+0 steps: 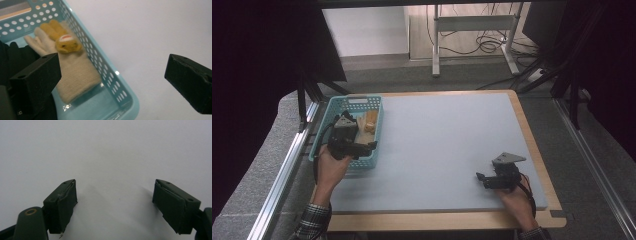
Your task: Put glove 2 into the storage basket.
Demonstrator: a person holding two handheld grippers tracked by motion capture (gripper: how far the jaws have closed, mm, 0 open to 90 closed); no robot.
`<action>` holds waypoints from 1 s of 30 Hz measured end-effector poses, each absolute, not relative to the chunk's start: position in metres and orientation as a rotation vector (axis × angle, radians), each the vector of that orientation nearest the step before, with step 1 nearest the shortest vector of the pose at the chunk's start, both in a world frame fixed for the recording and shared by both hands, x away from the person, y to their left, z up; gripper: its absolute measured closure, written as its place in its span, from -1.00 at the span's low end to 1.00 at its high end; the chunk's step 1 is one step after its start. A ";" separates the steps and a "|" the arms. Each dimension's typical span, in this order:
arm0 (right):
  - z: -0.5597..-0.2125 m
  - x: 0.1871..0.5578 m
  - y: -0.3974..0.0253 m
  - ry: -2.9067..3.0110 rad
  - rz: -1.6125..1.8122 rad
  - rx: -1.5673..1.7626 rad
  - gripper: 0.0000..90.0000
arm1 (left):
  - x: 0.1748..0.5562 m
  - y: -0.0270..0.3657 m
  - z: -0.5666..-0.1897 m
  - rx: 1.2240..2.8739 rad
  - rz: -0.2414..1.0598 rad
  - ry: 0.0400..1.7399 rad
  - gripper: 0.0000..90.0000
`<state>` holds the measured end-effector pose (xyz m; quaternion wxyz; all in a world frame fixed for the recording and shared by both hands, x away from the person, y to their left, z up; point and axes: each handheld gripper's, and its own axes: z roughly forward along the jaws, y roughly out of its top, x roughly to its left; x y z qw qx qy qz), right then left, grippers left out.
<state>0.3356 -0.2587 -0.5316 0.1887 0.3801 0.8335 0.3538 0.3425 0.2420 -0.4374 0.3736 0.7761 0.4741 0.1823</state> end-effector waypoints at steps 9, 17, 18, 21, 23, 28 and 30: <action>-0.532 0.336 -0.259 2.344 0.995 1.068 -0.58 | 0.340 0.230 -0.438 2.001 0.455 1.183 -0.97; -0.532 0.336 -0.259 2.343 0.996 1.071 -0.58 | 0.338 0.223 -0.441 2.000 0.438 1.163 -0.97; -0.532 0.336 -0.259 2.343 0.996 1.071 -0.58 | 0.338 0.221 -0.441 2.000 0.438 1.157 -0.97; -0.532 0.336 -0.259 2.344 0.995 1.069 -0.58 | 0.337 0.217 -0.442 2.001 0.432 1.149 -0.97; -0.531 0.336 -0.259 2.344 0.995 1.069 -0.58 | 0.337 0.215 -0.443 2.000 0.431 1.143 -0.97; -0.531 0.336 -0.259 2.344 0.995 1.068 -0.58 | 0.337 0.209 -0.444 1.996 0.425 1.133 -0.97; -0.531 0.336 -0.259 2.345 0.995 1.068 -0.58 | 0.337 0.207 -0.445 1.995 0.424 1.127 -0.97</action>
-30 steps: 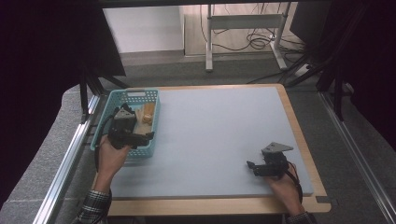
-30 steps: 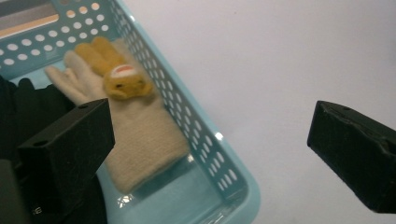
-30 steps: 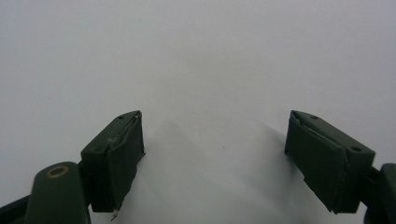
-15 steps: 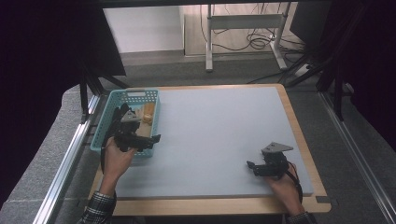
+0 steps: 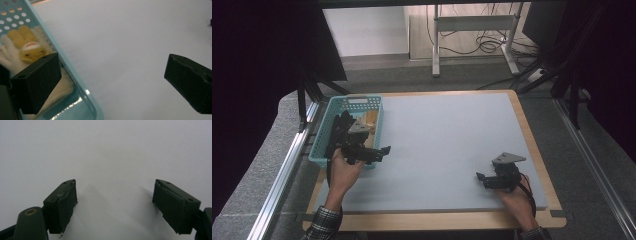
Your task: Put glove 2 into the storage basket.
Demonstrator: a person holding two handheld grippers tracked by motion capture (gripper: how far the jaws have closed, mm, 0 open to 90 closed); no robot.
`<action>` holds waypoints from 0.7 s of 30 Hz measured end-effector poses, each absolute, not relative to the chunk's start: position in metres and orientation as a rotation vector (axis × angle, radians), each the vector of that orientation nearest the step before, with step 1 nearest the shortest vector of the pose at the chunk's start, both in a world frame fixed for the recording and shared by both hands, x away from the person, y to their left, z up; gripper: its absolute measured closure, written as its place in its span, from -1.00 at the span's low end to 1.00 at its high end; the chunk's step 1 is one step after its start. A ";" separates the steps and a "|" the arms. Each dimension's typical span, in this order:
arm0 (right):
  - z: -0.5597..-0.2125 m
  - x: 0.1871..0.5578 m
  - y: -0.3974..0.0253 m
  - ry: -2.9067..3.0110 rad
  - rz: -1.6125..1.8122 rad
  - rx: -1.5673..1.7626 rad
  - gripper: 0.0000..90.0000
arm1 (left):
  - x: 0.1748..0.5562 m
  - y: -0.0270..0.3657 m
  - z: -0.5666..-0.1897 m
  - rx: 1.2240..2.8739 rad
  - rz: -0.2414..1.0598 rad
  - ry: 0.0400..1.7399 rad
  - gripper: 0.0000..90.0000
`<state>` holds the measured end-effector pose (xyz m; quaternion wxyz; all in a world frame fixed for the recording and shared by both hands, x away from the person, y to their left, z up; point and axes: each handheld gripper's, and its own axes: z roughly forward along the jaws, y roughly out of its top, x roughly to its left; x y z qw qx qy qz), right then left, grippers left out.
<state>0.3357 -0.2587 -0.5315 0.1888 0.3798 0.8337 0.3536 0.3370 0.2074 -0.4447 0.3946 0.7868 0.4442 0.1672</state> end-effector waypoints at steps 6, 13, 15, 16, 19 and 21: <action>-0.531 0.336 -0.259 2.345 0.993 1.067 -0.58 | 0.336 0.202 -0.448 1.990 0.414 1.117 -0.97; -0.531 0.336 -0.259 2.345 0.993 1.067 -0.58 | 0.334 0.195 -0.450 1.986 0.402 1.099 -0.97; -0.531 0.336 -0.259 2.345 0.993 1.067 -0.58 | 0.333 0.193 -0.450 1.989 0.404 1.089 -0.97; -0.531 0.336 -0.259 2.345 0.993 1.067 -0.58 | 0.332 0.192 -0.450 1.989 0.403 1.084 -0.97; -0.531 0.336 -0.259 2.345 0.993 1.067 -0.58 | 0.331 0.189 -0.450 1.989 0.401 1.080 -0.97; -0.531 0.336 -0.259 2.345 0.993 1.067 -0.58 | 0.330 0.187 -0.450 1.990 0.398 1.069 -0.97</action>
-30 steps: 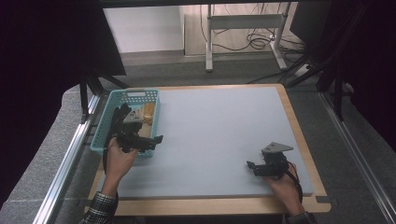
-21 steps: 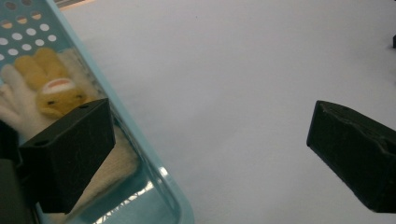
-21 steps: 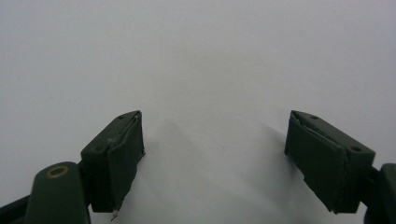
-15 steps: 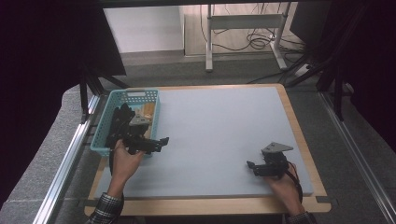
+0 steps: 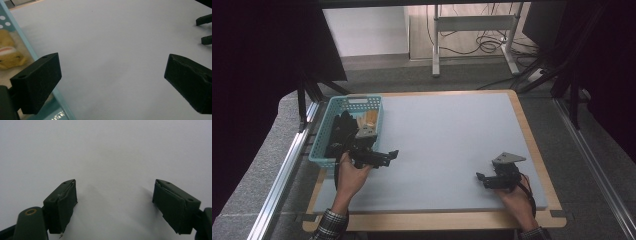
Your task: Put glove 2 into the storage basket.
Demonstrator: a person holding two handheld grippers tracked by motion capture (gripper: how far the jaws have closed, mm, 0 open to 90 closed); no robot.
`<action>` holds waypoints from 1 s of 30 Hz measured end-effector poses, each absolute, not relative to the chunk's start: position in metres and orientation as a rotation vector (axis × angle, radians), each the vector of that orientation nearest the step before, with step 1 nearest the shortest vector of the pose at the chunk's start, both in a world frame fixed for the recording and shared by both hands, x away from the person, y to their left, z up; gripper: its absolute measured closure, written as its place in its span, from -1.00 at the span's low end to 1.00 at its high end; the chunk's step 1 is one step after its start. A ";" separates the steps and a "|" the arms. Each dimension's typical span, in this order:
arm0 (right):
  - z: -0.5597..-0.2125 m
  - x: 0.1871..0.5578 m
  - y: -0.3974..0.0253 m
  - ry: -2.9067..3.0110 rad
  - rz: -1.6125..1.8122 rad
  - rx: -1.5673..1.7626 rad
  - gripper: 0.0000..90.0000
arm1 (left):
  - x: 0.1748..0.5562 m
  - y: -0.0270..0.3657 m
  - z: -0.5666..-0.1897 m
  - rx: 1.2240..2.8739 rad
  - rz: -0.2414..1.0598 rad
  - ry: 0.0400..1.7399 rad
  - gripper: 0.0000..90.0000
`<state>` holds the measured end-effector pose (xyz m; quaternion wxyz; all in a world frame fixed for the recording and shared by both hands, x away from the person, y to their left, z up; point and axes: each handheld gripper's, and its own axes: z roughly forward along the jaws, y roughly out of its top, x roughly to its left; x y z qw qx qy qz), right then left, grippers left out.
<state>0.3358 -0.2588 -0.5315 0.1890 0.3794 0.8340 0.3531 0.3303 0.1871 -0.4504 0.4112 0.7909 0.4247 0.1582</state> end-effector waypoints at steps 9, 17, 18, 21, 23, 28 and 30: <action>-0.531 0.336 -0.259 2.345 0.993 1.067 -0.58 | 0.328 0.175 -0.454 1.993 0.380 1.040 -0.97; -0.531 0.336 -0.259 2.345 0.993 1.067 -0.58 | 0.327 0.165 -0.458 2.000 0.362 1.014 -0.97; -0.531 0.336 -0.259 2.345 0.993 1.067 -0.58 | 0.327 0.164 -0.458 2.002 0.359 1.009 -0.97; -0.531 0.336 -0.259 2.345 0.993 1.067 -0.58 | 0.326 0.160 -0.460 2.003 0.352 0.998 -0.97; -0.531 0.336 -0.259 2.345 0.993 1.067 -0.58 | 0.326 0.157 -0.461 2.004 0.352 0.992 -0.97; -0.531 0.336 -0.259 2.345 0.993 1.067 -0.58 | 0.326 0.149 -0.464 2.019 0.353 0.970 -0.97; -0.531 0.336 -0.259 2.345 0.993 1.067 -0.58 | 0.326 0.146 -0.466 2.021 0.348 0.966 -0.97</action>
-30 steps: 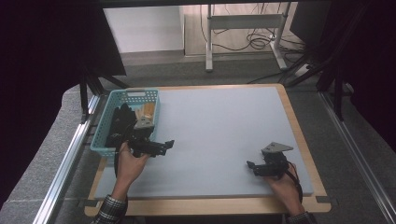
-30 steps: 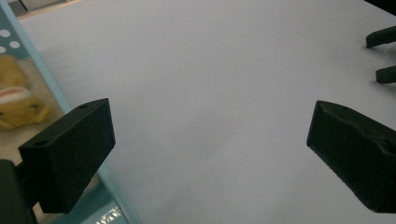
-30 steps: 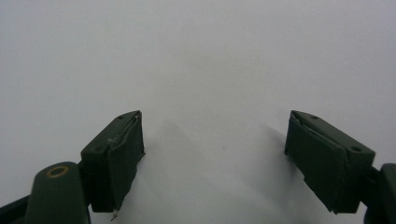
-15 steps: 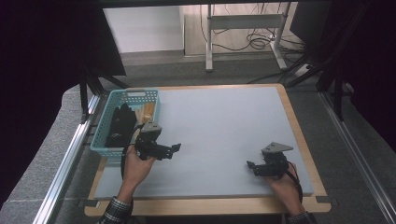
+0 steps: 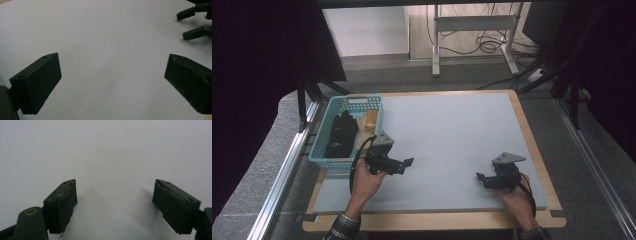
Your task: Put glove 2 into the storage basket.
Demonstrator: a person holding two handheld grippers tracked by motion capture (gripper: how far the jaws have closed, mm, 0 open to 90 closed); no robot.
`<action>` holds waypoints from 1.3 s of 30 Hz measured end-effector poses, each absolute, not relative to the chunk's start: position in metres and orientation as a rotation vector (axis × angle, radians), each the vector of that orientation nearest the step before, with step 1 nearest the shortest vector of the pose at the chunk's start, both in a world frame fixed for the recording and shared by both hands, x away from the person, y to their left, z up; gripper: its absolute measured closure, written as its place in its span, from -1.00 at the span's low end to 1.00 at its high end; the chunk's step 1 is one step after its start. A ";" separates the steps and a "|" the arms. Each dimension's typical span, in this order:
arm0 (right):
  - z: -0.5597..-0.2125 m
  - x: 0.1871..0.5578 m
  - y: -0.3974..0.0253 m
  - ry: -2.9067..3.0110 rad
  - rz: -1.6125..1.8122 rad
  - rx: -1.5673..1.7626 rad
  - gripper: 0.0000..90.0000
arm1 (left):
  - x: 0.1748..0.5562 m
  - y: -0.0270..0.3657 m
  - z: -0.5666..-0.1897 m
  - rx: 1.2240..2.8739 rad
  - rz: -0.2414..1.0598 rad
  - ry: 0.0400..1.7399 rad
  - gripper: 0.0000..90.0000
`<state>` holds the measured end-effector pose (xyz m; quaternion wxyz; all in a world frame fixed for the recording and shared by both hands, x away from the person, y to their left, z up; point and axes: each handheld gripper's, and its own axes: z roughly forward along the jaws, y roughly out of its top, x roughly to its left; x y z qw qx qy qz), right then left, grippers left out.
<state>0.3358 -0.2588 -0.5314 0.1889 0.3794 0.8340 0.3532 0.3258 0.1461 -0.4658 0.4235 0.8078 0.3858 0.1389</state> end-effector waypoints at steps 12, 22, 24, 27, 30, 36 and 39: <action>-0.531 0.336 -0.259 2.345 0.993 1.067 -0.58 | 0.325 0.131 -0.479 2.046 0.337 0.930 -0.98; -0.531 0.336 -0.259 2.345 0.993 1.067 -0.58 | 0.323 0.122 -0.487 2.058 0.345 0.918 -0.98; -0.531 0.336 -0.259 2.345 0.994 1.067 -0.58 | 0.323 0.121 -0.489 2.060 0.341 0.918 -0.98; -0.531 0.336 -0.259 2.345 0.993 1.067 -0.58 | 0.323 0.119 -0.492 2.065 0.340 0.914 -0.98; -0.531 0.336 -0.259 2.345 0.993 1.067 -0.58 | 0.322 0.116 -0.494 2.073 0.339 0.910 -0.98; -0.531 0.336 -0.259 2.345 0.993 1.067 -0.58 | 0.321 0.110 -0.500 2.080 0.322 0.891 -0.99; -0.531 0.336 -0.259 2.345 0.994 1.067 -0.58 | 0.321 0.106 -0.503 2.085 0.311 0.880 -1.00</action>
